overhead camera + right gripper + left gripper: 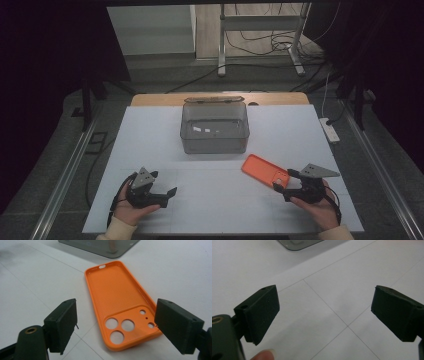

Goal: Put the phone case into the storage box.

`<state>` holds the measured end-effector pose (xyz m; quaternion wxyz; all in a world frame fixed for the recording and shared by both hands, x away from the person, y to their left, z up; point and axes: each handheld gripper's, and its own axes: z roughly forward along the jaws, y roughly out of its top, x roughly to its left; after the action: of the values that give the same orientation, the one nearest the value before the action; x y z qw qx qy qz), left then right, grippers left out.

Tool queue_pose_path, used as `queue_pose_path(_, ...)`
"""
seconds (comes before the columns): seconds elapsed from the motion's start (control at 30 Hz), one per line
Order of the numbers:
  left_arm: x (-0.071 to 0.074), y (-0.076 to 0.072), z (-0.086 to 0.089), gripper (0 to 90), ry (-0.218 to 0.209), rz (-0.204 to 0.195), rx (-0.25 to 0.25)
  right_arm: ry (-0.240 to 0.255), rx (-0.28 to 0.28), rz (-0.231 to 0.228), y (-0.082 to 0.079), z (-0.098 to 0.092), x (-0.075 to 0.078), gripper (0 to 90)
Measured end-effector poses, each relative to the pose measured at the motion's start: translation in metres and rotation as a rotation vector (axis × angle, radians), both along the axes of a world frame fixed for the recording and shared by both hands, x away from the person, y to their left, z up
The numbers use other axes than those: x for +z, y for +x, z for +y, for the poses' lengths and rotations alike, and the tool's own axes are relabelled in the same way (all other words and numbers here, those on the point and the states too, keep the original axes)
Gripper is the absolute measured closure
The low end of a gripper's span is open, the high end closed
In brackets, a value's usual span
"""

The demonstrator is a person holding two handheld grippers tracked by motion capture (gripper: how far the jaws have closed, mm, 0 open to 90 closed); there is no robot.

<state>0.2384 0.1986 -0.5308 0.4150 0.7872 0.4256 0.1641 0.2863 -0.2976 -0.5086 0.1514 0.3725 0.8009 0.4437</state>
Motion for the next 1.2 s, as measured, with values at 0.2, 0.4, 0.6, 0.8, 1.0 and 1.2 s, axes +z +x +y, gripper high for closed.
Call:
queue_pose_path(0.2, -0.0004, -0.0002, 0.0024, 8.3, -0.003, 0.002, 0.011, 0.024, -0.008, 0.008, 0.0012, -0.0008, 0.0001, 18.5)
queue_pose_path(0.4, 0.0003, -0.0025, 0.0025, 8.7, 0.002, -0.008, 0.001, -0.008, -0.001, -0.007, -0.0013, 0.0008, 0.0012, 18.7)
queue_pose_path(0.6, 0.0031, -0.0040, 0.0004, 9.0, -0.003, -0.022, -0.021, -0.006, -0.008, -0.012, -0.0044, 0.0015, 0.0023, 18.7)
queue_pose_path(0.8, 0.0044, -0.0029, -0.0020, 8.9, 0.006, -0.030, -0.025, -0.014, -0.001, -0.012, -0.0029, 0.0021, 0.0012, 18.7)
queue_pose_path(1.0, 0.0022, -0.0028, 0.0002, 8.9, 0.004, -0.025, -0.020, -0.017, 0.005, -0.016, -0.0023, 0.0043, 0.0021, 19.3)
queue_pose_path(1.2, 0.0036, -0.0033, 0.0002, 8.8, -0.022, -0.027, -0.036, -0.033, 0.014, -0.017, -0.0025, 0.0068, 0.0028, 20.2)
